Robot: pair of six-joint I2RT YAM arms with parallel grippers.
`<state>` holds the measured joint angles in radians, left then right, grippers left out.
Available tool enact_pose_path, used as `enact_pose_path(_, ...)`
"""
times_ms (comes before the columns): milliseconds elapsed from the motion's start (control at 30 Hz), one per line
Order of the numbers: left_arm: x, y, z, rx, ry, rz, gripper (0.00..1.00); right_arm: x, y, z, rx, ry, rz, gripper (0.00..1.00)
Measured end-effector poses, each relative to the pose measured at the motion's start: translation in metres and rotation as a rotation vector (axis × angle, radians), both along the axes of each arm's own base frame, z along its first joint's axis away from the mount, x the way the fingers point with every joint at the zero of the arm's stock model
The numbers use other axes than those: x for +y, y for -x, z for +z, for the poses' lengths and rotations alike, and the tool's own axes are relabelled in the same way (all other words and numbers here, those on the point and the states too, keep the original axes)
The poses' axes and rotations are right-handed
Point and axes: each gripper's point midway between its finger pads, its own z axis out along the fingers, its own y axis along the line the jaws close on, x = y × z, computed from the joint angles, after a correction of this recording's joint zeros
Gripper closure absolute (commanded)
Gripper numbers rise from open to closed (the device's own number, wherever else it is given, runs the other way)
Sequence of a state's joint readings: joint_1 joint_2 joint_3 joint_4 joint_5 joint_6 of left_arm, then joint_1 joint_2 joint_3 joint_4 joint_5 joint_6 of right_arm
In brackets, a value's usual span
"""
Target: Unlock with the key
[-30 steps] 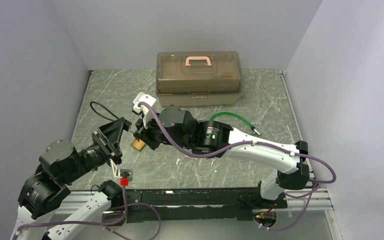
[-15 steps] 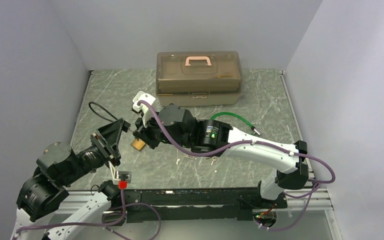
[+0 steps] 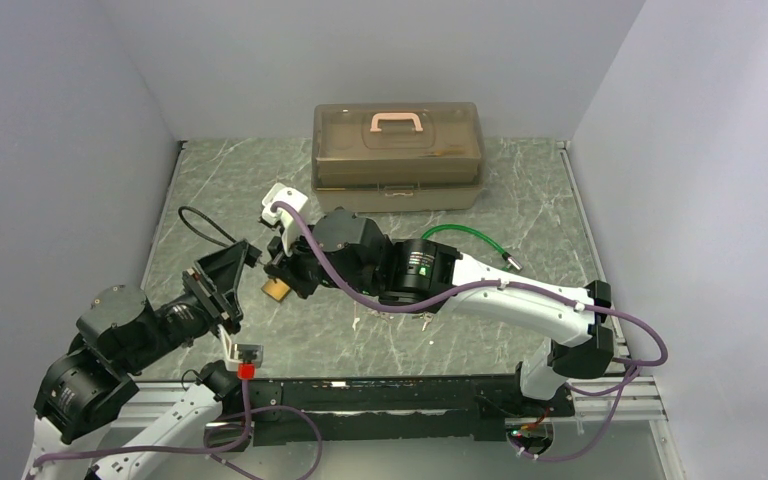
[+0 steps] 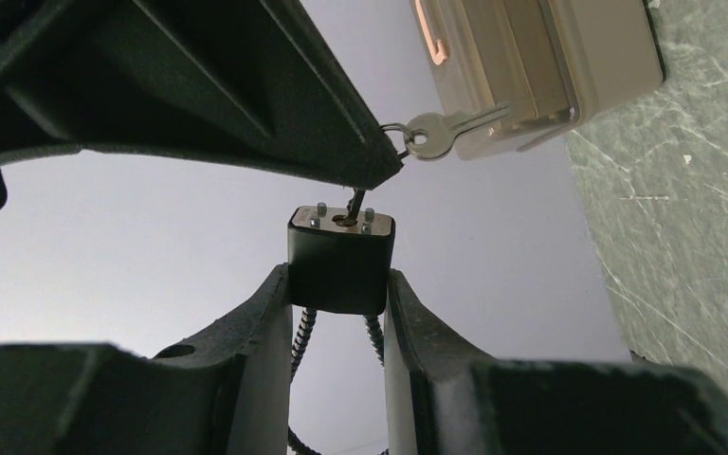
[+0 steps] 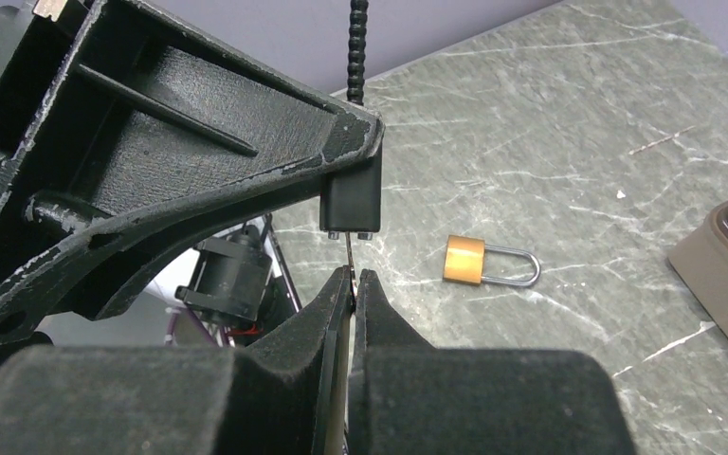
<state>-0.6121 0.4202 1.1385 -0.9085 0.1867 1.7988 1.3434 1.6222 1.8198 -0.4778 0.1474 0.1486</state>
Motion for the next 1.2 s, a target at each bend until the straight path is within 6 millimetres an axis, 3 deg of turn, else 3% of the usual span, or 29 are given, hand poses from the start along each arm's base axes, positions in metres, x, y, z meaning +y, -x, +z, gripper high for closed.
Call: enact_pose_path(1200, 0.004, -0.003, -0.012, -0.034, -0.054, 0.020, 1.00, 0.008, -0.005, -0.008, 0.015, 0.041, 0.005, 1.00)
